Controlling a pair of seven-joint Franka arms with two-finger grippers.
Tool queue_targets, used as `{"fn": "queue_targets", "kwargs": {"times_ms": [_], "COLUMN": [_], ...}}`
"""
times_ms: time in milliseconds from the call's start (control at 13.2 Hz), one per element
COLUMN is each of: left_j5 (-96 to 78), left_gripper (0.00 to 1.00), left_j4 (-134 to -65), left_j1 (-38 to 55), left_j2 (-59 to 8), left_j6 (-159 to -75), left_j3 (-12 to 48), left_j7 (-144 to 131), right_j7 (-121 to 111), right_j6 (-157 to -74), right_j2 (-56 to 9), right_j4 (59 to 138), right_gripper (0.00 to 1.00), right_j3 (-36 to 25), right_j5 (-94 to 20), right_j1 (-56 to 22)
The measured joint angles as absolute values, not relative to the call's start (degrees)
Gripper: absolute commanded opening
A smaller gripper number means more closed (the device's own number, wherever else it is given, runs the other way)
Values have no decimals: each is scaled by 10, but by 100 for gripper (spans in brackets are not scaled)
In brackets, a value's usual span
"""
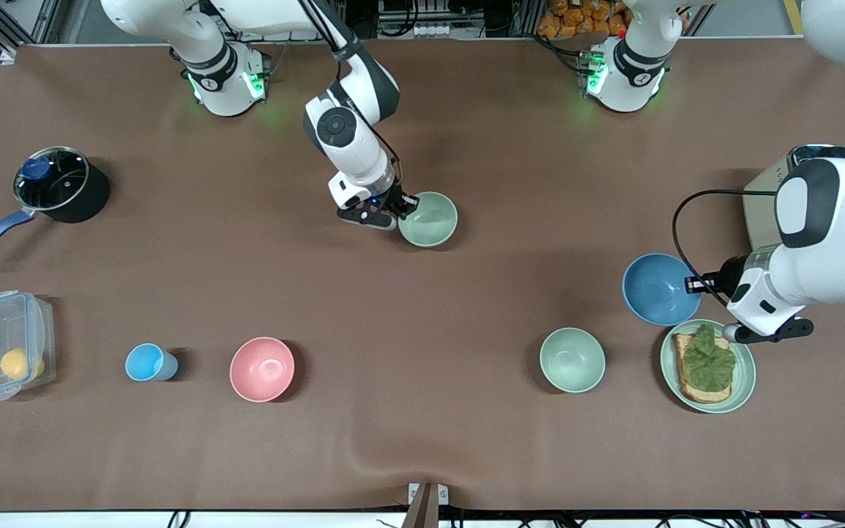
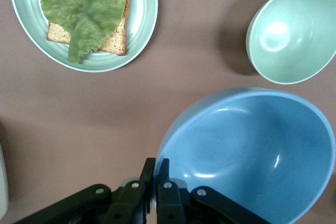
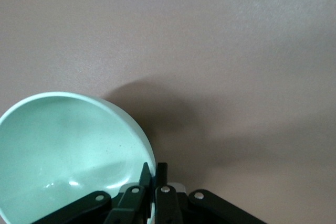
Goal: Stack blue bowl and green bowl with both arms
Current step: 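Move the green bowl to the table center with the right gripper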
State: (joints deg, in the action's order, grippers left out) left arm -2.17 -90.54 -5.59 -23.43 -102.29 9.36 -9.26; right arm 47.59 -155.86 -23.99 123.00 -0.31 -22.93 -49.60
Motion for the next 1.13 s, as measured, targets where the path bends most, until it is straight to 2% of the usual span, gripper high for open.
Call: {"fn": "queue_targets", "kwargs": {"times_ms": [605, 680, 756, 832, 1058, 1134], "left_j5": [-22, -22, -22, -22, -22, -22], "left_gripper": [0, 0, 0, 0, 0, 0], "left_j4": [-901, -900, -900, -900, -900, -900], "left_j1": [-56, -56, -56, -56, -56, -56], "left_j2": [-234, -233, -232, -231, -225, -224], "left_j6": [-1022, -1022, -1022, -1022, -1021, -1021], "left_j3": [97, 99, 101, 104, 108, 111], "left_j7": [-93, -93, -93, -93, -104, -107], "right_j7": [496, 497, 498, 500, 515, 517], "right_j6": [-1559, -1559, -1559, -1559, -1560, -1560], "right_j2": [-247, -248, -249, -251, -260, -263], "right_j4": [1223, 1222, 1221, 1220, 1209, 1205], "right_gripper": [0, 12, 41, 57, 81, 95], "right_j3": [-6, -6, -6, -6, -7, -7], "right_j5": [-229, -229, -229, -229, -229, -229], "right_j1": [-502, -502, -502, -502, -502, -502]}}
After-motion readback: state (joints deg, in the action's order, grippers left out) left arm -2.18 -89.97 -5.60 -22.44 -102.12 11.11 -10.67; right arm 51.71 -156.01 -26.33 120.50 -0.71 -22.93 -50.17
